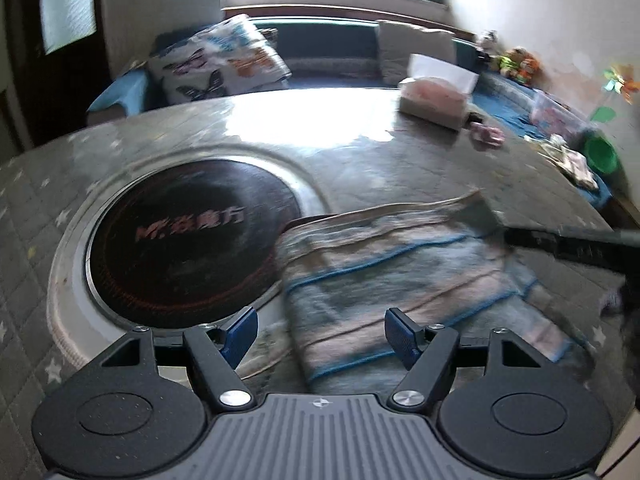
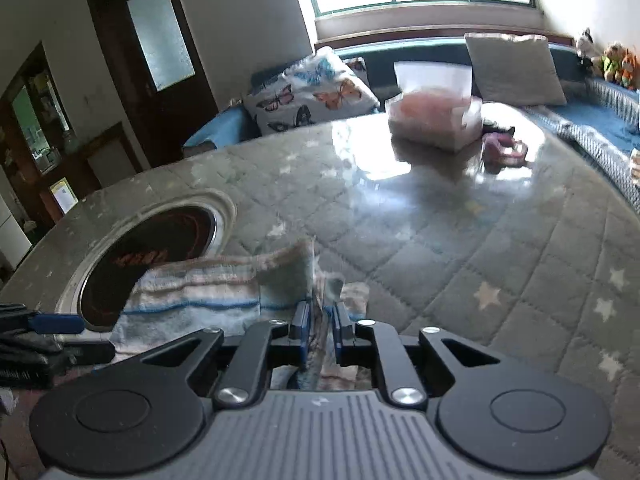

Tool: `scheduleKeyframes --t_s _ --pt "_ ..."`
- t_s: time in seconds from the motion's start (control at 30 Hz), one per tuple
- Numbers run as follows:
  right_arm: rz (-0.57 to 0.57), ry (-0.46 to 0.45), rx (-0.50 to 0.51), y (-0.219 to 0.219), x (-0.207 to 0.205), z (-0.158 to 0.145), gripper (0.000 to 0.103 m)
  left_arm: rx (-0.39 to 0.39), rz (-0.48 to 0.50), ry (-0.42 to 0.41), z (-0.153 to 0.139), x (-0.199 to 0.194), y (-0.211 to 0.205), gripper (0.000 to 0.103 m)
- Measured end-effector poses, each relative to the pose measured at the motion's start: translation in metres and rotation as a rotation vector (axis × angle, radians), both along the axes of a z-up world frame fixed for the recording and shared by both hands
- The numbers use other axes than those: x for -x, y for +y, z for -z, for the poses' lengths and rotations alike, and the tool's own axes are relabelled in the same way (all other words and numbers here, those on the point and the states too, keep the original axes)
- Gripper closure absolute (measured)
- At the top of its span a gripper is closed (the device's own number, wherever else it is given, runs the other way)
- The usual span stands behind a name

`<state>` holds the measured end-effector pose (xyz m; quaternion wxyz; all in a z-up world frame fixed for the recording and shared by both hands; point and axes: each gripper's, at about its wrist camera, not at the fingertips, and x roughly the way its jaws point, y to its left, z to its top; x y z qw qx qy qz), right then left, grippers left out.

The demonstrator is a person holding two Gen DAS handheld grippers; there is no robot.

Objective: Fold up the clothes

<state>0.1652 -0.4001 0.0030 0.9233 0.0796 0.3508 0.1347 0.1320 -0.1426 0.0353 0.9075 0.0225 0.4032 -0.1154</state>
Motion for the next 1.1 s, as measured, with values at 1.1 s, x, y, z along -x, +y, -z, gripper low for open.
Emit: scheduleKeyframes --t_s 1.1 --pt "-0.199 -0.016 -0.014 -0.004 0.102 0.017 0.089 -0.041 0.259 -0.029 0.017 -0.042 -0.085 0.069"
